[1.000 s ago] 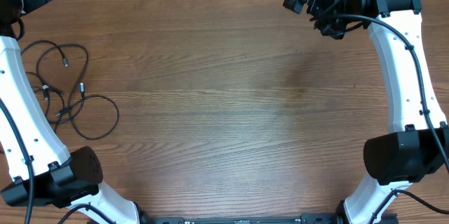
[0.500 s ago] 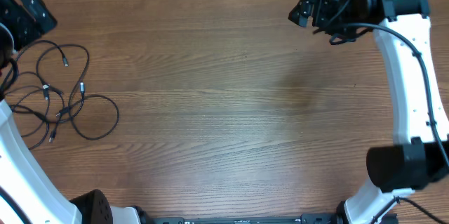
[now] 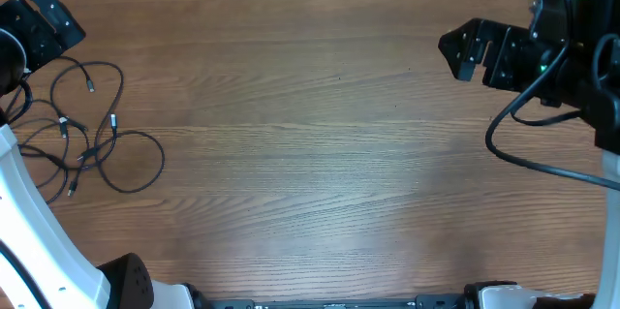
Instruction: Untangle cables
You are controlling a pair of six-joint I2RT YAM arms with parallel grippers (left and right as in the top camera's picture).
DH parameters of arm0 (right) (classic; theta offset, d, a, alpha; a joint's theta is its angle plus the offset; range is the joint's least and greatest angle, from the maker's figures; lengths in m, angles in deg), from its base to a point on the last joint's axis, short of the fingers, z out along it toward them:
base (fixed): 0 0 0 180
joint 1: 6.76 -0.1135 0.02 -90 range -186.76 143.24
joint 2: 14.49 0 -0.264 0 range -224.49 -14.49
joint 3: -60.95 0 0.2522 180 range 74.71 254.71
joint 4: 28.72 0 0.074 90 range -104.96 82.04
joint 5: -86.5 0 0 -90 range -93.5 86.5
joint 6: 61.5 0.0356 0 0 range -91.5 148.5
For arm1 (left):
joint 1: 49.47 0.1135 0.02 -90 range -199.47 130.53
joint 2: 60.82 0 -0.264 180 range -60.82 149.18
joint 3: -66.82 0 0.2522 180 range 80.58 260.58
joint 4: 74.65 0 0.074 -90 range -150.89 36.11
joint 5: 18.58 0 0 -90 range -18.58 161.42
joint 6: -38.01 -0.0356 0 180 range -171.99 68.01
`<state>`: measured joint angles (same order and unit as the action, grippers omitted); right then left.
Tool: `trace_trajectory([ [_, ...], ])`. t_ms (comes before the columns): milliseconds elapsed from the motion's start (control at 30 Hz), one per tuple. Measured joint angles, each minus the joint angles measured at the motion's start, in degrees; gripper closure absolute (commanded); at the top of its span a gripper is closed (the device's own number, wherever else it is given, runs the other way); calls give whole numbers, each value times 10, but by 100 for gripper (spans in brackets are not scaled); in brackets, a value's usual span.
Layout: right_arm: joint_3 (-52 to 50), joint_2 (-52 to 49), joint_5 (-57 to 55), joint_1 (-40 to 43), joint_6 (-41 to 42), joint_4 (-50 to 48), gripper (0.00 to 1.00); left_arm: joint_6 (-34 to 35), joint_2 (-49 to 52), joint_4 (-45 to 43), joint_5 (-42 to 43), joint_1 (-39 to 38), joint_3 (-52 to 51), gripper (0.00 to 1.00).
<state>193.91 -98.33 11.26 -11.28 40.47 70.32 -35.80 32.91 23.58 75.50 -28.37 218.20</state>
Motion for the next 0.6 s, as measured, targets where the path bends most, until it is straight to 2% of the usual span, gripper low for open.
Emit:
trace_trajectory([
  [167,0,-2,-34,0,1,82,0,0,0,0,0,0,0,1],
  [300,0,-2,-90,0,0,76,0,0,0,0,0,0,0,0],
  [467,-2,4,-140,0,-9,-25,0,0,0,0,0,0,0,0],
  [600,-59,47,-155,0,-37,-152,0,0,0,0,0,0,0,0],
])
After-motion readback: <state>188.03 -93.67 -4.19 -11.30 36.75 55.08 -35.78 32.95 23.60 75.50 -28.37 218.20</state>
